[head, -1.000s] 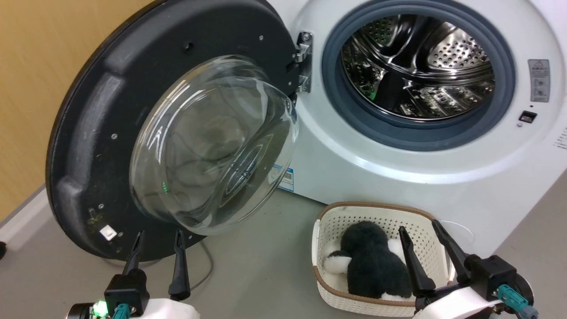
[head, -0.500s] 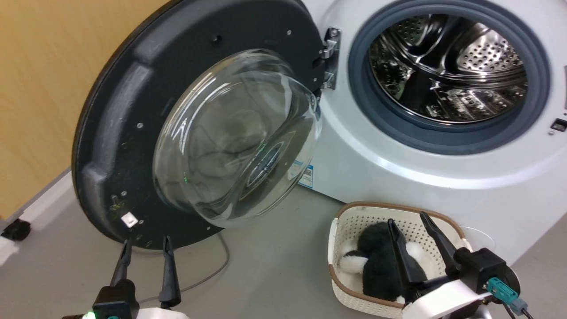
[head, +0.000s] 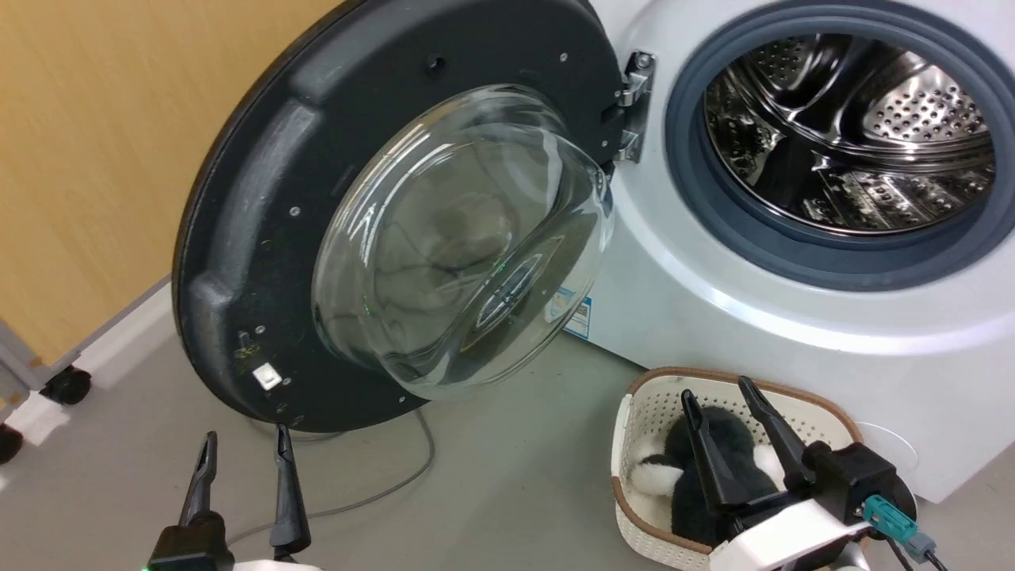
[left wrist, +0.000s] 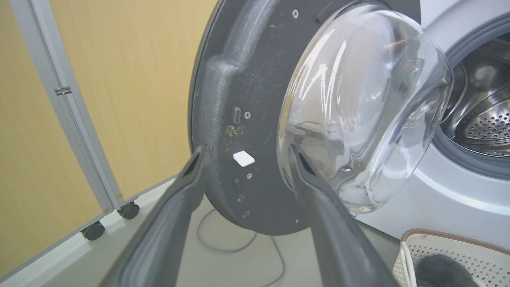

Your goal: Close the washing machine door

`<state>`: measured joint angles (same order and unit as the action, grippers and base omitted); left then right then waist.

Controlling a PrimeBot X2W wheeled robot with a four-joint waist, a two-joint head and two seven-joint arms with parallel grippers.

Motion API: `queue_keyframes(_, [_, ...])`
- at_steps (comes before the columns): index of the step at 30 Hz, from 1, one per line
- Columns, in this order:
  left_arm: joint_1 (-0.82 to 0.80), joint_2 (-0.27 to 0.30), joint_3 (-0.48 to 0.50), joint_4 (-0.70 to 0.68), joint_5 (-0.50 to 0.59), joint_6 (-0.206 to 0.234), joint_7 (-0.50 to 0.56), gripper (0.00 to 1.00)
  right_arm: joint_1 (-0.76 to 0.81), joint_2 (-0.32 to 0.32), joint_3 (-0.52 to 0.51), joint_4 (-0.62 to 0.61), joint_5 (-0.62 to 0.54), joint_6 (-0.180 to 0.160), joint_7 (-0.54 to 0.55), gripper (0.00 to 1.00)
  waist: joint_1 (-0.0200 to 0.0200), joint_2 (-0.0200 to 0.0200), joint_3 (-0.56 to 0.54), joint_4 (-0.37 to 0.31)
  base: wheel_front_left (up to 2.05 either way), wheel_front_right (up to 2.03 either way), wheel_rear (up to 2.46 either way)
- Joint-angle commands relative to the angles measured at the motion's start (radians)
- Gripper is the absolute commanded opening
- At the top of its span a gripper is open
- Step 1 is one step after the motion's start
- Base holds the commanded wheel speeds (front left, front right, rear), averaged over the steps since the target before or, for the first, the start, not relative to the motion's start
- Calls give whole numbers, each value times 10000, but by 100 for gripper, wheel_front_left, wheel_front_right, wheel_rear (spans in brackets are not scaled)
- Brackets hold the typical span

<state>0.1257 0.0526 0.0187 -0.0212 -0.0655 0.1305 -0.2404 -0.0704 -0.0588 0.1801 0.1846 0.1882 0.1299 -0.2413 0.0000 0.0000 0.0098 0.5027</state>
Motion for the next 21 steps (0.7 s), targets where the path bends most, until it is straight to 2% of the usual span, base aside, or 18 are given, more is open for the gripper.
queue_keyframes(1, [185, 29, 60, -76, -60, 60, -109, 100, -156, -56, 50, 56, 84, 8, -99, 100, 0, 0, -6, 75, 0, 0, 0])
queue_keyframes(9, [213, 56, 226, -131, -87, 34, -214, 100, -136, -52, 43, 68, 166, 8, -205, 100, 0, 0, 8, 291, 0, 0, 0])
queue_keyframes(10, [210, 54, 228, -137, -103, 16, -214, 86, -123, -49, 32, 58, 164, 8, -205, 100, 0, 0, 12, 294, 0, 0, 0])
queue_keyframes(11, [207, 52, 232, -144, -119, 5, -214, 46, -109, -45, 21, 49, 163, 8, -205, 100, 0, 0, 17, 297, 0, 0, 0])
queue_keyframes(13, [201, 47, 243, -180, -139, -9, -214, 0, -86, -39, 3, 43, 158, 8, -205, 100, 0, 0, 26, 303, 0, 0, 0])
queue_keyframes(17, [39, 31, 562, -508, -591, -107, -214, 0, -47, -31, -49, 30, 136, 8, -205, 100, 0, 0, 35, 319, 0, 0, 0])
queue_keyframes(21, [-495, 350, 1162, -787, -1070, -544, -214, 0, 16, -43, -131, -36, 74, 8, -205, 100, 0, 0, 87, 329, 0, 0, 0])
